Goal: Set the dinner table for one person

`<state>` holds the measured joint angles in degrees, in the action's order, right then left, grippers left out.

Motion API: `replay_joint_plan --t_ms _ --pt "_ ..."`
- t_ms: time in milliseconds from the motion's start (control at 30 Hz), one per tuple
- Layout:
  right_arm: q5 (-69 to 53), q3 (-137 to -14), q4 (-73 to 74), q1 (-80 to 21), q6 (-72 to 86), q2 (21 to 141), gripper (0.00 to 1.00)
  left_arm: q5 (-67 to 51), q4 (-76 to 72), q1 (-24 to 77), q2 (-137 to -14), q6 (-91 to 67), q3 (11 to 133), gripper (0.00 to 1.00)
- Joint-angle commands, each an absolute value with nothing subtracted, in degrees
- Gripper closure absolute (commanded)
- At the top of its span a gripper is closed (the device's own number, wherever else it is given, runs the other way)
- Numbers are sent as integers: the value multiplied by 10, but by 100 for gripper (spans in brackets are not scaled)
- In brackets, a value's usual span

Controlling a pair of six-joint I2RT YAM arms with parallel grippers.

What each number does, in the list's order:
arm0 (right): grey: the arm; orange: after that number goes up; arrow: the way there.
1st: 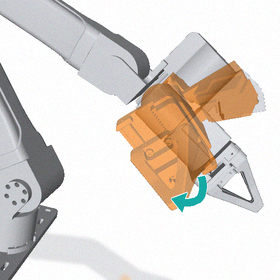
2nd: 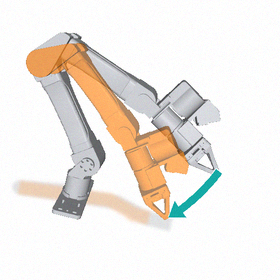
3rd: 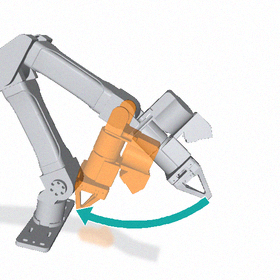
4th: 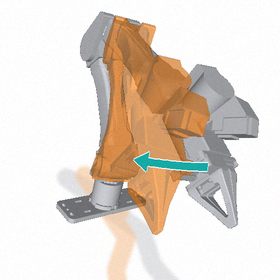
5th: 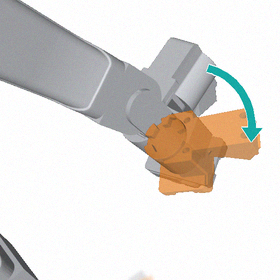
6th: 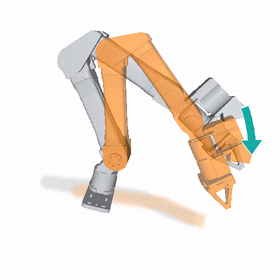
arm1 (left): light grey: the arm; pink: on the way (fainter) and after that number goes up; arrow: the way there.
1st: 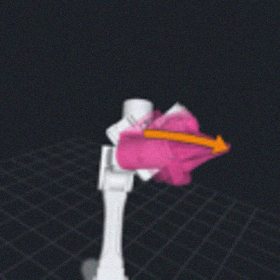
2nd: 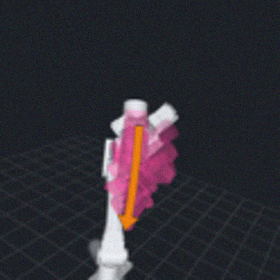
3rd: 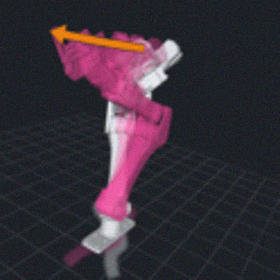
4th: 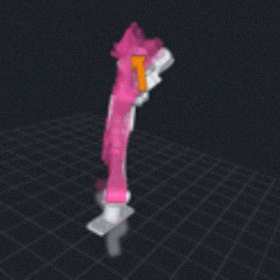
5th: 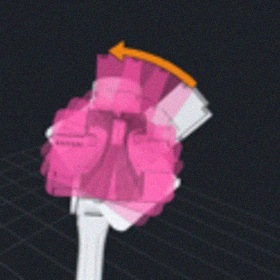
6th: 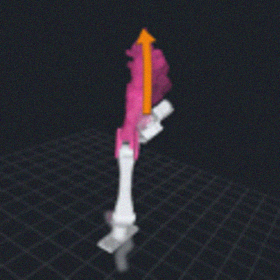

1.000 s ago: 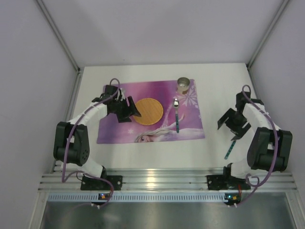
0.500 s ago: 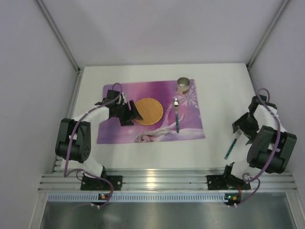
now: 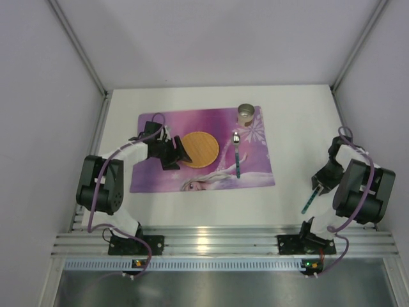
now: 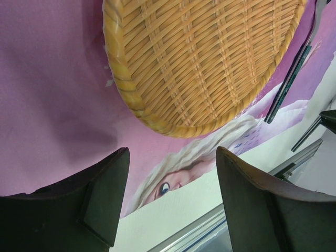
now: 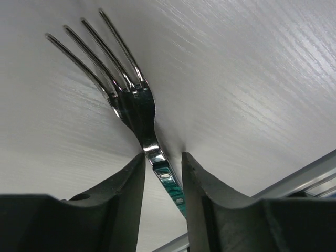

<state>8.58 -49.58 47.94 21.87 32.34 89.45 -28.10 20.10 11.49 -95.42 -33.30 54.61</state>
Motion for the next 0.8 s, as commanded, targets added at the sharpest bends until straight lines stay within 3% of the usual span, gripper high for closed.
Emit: replay_joint_plan --t_ms 0,133,200,333,567,767 --pt "102 -495 430 223 308 914 67 -280 183 116 -950 -335 557 28" --pt "91 -511 428 221 291 915 94 -274 185 116 -938 -345 554 28" --pt "85 -530 437 211 287 910 100 -262 193 123 -929 -338 569 28" --pt "89 -587 486 180 321 865 100 -169 299 177 -920 -289 661 27" --pt "7 -725 552 77 404 851 100 41 420 358 -984 -251 873 27" --pt "-89 -799 570 -27 440 893 100 207 394 521 -1028 -143 993 26"
